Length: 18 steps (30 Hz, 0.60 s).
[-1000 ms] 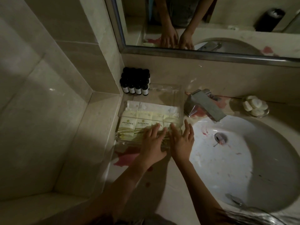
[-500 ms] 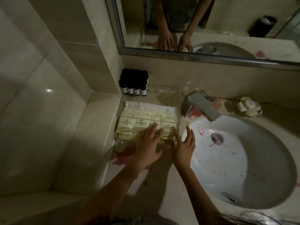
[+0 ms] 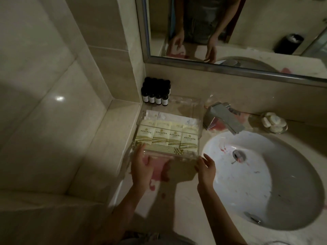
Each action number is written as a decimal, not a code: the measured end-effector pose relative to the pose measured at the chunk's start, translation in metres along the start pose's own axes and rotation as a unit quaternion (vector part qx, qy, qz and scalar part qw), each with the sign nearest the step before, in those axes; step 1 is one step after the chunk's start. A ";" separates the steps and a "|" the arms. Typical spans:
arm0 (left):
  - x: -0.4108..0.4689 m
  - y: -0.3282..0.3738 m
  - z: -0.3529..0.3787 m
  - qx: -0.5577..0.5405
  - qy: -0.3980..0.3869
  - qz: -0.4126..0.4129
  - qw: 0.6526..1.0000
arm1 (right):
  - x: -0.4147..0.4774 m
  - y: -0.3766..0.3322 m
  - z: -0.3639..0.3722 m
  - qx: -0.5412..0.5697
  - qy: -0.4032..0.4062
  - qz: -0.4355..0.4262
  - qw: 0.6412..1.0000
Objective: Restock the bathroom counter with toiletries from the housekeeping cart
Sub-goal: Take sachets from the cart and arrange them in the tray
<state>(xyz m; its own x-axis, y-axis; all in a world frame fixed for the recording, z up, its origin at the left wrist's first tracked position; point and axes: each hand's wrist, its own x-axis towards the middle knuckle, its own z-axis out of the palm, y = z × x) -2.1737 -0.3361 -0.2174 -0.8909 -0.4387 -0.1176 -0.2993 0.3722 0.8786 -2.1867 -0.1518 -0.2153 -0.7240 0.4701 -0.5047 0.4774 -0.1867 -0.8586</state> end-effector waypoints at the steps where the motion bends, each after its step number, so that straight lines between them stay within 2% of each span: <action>1: 0.002 0.000 -0.003 -0.033 0.010 -0.030 0.999 | 0.001 0.004 0.001 0.008 -0.009 0.035 0.999; 4: 0.009 0.010 -0.009 -0.157 0.034 -0.114 0.981 | -0.001 0.007 0.003 0.046 -0.046 0.113 0.991; 7: 0.020 0.009 -0.011 -0.153 0.021 -0.203 0.967 | -0.009 0.002 0.006 0.079 -0.081 0.128 0.985; 10: 0.026 0.011 -0.012 -0.253 -0.010 -0.323 0.912 | -0.011 0.002 0.010 0.102 -0.107 0.141 0.979; 13: 0.027 0.018 -0.014 -0.365 0.013 -0.367 0.855 | -0.009 0.003 0.013 0.064 -0.092 0.118 0.987; 14: 0.027 0.020 -0.014 -0.379 0.022 -0.366 0.849 | -0.009 0.001 0.013 0.052 -0.085 0.104 0.990; 15: 0.027 0.023 -0.015 -0.376 0.030 -0.359 0.854 | -0.010 0.000 0.014 0.047 -0.079 0.094 0.991; 18: 0.029 0.023 -0.015 -0.293 0.000 -0.310 0.905 | -0.010 -0.002 0.013 0.038 -0.069 0.088 0.993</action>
<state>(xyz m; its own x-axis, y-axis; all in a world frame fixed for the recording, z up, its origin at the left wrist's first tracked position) -2.2013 -0.3531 -0.1939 -0.6145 -0.4149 -0.6710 -0.5086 -0.4418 0.7390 -2.1873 -0.1674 -0.2099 -0.6959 0.3034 -0.6509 0.5676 -0.3228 -0.7574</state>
